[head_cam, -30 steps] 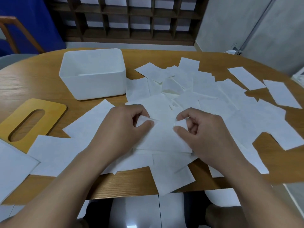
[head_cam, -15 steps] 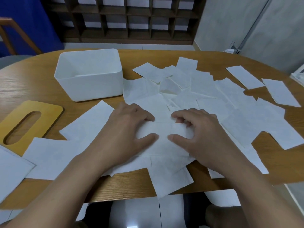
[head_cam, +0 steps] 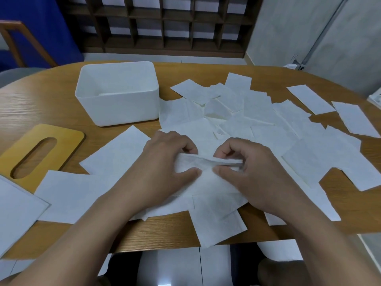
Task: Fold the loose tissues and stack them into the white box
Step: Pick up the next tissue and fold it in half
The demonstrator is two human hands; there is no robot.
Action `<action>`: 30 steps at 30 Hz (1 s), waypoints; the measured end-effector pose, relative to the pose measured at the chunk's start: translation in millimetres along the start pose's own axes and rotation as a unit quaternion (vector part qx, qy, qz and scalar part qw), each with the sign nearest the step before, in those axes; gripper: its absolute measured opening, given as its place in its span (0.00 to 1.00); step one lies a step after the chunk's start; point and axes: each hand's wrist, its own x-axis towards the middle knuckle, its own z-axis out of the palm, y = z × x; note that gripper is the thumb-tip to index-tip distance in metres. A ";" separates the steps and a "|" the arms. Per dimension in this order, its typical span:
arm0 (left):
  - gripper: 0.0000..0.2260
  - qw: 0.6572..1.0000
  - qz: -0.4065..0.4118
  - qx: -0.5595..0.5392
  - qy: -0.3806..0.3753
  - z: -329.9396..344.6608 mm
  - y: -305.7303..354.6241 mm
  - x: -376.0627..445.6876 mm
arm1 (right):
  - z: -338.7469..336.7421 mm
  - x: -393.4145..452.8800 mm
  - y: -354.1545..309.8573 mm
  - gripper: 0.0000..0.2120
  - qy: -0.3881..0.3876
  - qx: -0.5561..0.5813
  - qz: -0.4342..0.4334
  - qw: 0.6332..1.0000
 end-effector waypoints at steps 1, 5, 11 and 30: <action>0.08 1.000 -0.007 -0.030 0.005 -1.7 0.7 -0.4 | -0.6 0.2 -2.0 0.05 0.005 0.029 -0.003 1.000; 0.08 0.982 -0.039 -0.178 0.041 -12.1 3.7 1.4 | 0.5 3.6 -10.8 0.04 0.073 0.172 -0.003 0.982; 0.08 0.886 -0.071 -0.445 0.109 -13.7 8.9 2.4 | 18.5 10.2 -27.1 0.07 0.117 0.356 0.013 0.927; 0.28 0.908 -0.105 -0.342 0.218 0.5 2.9 -7.1 | 46.1 8.2 -31.8 0.15 0.126 0.285 0.008 0.950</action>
